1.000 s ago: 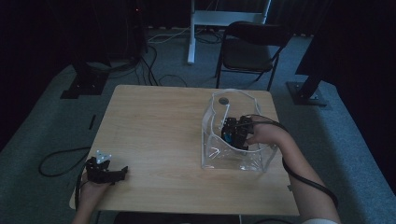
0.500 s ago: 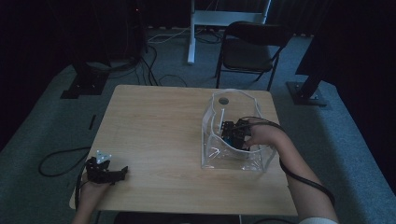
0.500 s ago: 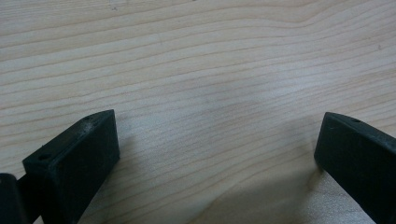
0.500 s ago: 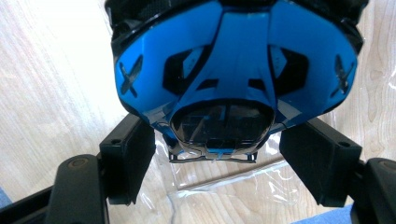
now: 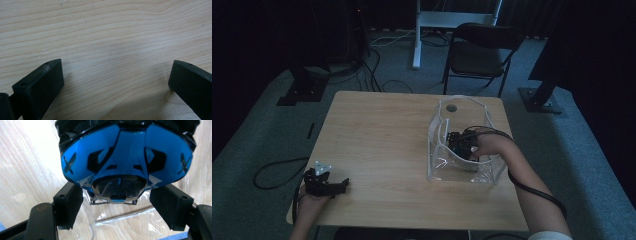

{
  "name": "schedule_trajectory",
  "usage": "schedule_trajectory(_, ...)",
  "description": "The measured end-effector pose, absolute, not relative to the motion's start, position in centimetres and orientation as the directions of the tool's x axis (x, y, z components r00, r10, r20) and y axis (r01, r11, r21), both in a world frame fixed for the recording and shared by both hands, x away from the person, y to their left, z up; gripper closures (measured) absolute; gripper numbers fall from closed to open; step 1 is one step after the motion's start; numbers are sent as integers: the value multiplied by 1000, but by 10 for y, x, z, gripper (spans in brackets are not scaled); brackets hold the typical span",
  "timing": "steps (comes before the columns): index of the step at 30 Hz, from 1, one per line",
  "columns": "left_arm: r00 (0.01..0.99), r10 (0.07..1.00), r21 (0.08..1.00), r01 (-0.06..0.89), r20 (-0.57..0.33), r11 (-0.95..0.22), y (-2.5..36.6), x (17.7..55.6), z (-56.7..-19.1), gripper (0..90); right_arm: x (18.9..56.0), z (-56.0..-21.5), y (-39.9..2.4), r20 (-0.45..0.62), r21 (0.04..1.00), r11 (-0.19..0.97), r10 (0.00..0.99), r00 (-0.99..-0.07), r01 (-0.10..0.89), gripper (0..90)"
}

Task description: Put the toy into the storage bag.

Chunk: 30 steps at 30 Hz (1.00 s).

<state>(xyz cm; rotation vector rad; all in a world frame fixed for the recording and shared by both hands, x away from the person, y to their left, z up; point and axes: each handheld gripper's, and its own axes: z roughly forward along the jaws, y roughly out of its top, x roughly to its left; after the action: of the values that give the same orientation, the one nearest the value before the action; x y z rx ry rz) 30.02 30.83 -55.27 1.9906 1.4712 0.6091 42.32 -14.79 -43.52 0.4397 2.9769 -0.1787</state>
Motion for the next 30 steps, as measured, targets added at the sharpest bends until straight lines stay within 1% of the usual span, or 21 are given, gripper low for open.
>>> schedule_trajectory(4, 286, 958, 688, 691, 19, -220, 308, 300, -553, 5, 427, -439, -146, -122, -112, 946, 290, -949, 303, 264)
schedule_trajectory(8, 286, 958, 688, 691, 19, -220, 308, 300, -553, 5, 430, -443, -144, -130, -132, 945, 283, -950, 300, 264)
schedule_trajectory(10, 286, 958, 688, 691, 19, -220, 308, 300, -553, 5, 430, -447, -142, -105, -142, 944, 286, -952, 299, 264)
schedule_trajectory(15, 286, 958, 688, 691, 19, -220, 308, 300, -553, 5, 434, -454, -140, -120, -177, 941, 272, -955, 290, 263)
schedule_trajectory(18, 286, 958, 688, 691, 19, -220, 308, 300, -553, 5, 434, -456, -139, -105, -194, 939, 270, -957, 286, 264)
schedule_trajectory(30, 286, 958, 688, 691, 19, -220, 308, 300, -553, 5, 435, -461, -140, -70, -218, 933, 278, -958, 287, 262)
